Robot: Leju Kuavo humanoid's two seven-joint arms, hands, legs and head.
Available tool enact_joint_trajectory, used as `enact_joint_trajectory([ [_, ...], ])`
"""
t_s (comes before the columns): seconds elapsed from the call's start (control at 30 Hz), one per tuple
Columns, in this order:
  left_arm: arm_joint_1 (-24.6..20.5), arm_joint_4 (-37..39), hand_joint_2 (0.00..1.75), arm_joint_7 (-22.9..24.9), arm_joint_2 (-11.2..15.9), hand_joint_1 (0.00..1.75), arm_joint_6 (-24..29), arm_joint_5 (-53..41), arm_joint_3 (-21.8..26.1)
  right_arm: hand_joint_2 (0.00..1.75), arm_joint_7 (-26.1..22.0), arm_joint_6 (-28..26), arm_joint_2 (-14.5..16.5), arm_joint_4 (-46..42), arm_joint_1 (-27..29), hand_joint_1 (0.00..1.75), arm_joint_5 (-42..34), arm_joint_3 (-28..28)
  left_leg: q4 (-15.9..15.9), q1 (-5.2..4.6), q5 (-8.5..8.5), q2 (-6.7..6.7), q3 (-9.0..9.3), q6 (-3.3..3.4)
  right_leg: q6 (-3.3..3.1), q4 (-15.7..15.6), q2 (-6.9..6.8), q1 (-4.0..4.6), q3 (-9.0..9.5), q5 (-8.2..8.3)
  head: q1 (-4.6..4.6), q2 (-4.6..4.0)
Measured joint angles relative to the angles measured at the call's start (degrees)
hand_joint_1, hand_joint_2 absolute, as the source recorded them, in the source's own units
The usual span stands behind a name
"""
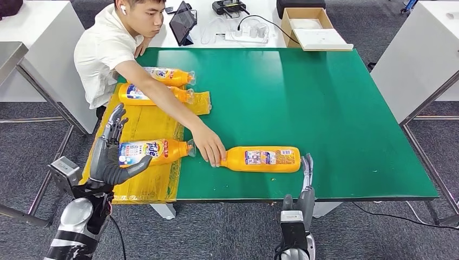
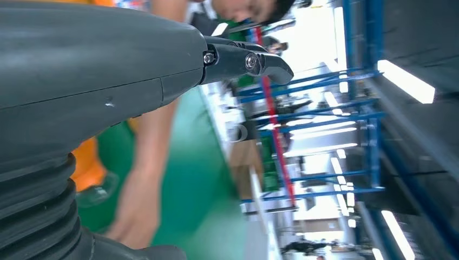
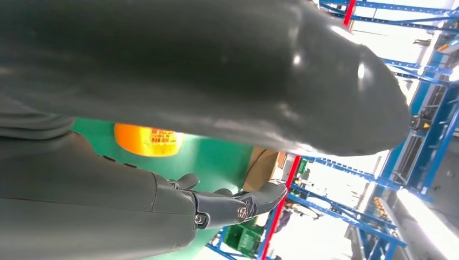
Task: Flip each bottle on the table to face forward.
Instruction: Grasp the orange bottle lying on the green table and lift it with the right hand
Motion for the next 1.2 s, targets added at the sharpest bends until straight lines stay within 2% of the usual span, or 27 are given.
enact_joint_trajectory([
  [0.17,1.2,-4.8,1.75,-1.3,-1.1,0.00,2.2,0.7,0.0,0.00,0.0,-0.2,-0.6,-0.1,-0.6,0.00,1.7,0.0,0.0,-0.01,0.00,-0.01,-0.01,0.00,0.00,0.0,0.00,-0.01,0.01,0.00,0.01,0.00],
  [0.23,1.8,-6.1,1.75,-1.5,-1.5,0.00,2.6,1.1,0.0,0.00,0.1,-1.1,-0.8,0.4,-1.0,0.00,4.8,-0.1,0.0,-0.01,0.00,0.00,-0.01,0.00,0.00,0.0,0.00,-0.01,0.00,0.00,0.01,0.00],
  [0.4,3.6,-8.1,1.75,-1.6,-3.0,0.00,2.0,2.4,-0.7,0.00,4.1,-6.5,-3.1,6.6,-4.1,0.00,25.7,-0.8,0.0,-0.03,-0.01,-0.02,-0.03,0.01,0.01,0.0,0.00,-0.02,-0.01,0.01,-0.01,-0.01],
  [0.53,4.4,-8.3,1.75,-2.5,-4.0,0.00,1.4,1.2,-3.3,1.75,8.8,-6.8,-6.0,14.3,-9.6,0.00,36.3,-2.8,0.0,-0.09,0.01,-0.02,-0.04,0.03,0.05,0.0,0.00,-0.06,0.00,0.04,0.01,0.00],
  [0.67,4.6,-8.2,1.75,-3.2,-4.5,0.00,1.3,0.0,-6.1,1.75,12.2,-6.5,-8.1,21.5,-15.0,0.00,42.3,-3.6,0.0,-0.14,0.02,0.00,-0.02,0.04,0.07,0.0,0.00,-0.09,-0.01,0.07,-0.01,0.00],
  [0.83,4.5,-7.8,1.75,-2.7,-5.3,0.00,1.4,0.8,-7.4,1.75,17.3,-5.8,-9.0,26.9,-19.4,0.00,45.0,-3.5,0.0,-0.09,0.02,0.00,-0.02,0.03,0.07,0.0,0.00,-0.05,-0.03,0.06,-0.01,-0.01],
  [1.2,3.8,-7.0,1.75,-1.4,-6.3,0.00,0.7,3.0,-7.8,1.75,22.2,-2.4,-9.3,34.6,-23.9,0.00,47.8,-2.3,0.0,-0.08,0.02,-0.02,-0.08,0.04,0.07,0.0,-0.01,-0.05,-0.05,0.06,-0.02,0.00],
])
